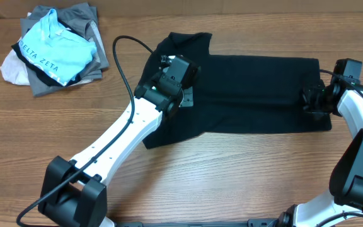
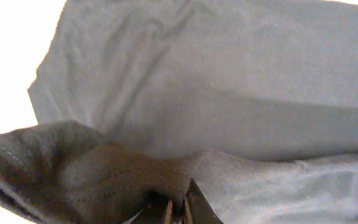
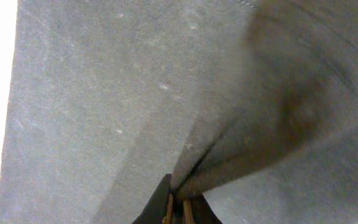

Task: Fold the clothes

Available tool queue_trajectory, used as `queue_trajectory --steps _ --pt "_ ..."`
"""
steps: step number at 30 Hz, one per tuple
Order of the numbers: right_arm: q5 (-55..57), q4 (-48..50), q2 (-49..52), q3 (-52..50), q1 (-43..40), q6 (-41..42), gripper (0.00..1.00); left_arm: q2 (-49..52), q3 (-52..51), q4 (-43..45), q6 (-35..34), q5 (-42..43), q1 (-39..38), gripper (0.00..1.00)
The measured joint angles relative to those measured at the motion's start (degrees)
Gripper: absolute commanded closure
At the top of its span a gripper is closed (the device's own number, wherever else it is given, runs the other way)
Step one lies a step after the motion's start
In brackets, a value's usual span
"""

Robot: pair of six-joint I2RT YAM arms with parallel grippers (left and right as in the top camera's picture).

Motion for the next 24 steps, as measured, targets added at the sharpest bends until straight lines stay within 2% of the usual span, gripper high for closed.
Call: queue_trajectory --steps 12,14,15,16,18,19,22,24 --pt "0.24 3.02 0.0 0.0 1.9 0.0 0.95 6.1 0.0 4.83 1.88 -1.49 5.03 0.9" --pt "0.59 3.26 0.0 0.0 2.84 0.02 0.91 6.67 0.0 5.88 2.08 -1.6 5.7 0.89" --pt "0.83 3.61 0.0 0.0 3.43 0.0 0.83 6.84 0.0 6.25 2.12 -1.75 6.14 0.82" --pt "1.36 3.89 0.0 0.0 4.07 0.09 0.63 6.88 0.0 6.62 2.14 -1.84 6.58 0.7" --pt "2.64 4.17 0.0 0.0 5.68 0.11 0.2 6.88 0.0 7.48 2.56 -2.29 7.52 0.35" --pt "3.39 4.22 0.0 0.0 6.47 0.17 0.14 6.88 0.0 7.78 2.97 -2.43 7.98 0.32" --pt "5.05 3.34 0.0 0.15 8.35 -0.33 0.09 6.88 0.2 6.95 4.11 -2.67 8.96 0.28" --pt "5.55 -0.09 0.0 1.09 8.63 -0.42 0.07 6.91 1.11 3.34 5.09 -2.86 9.38 0.28"
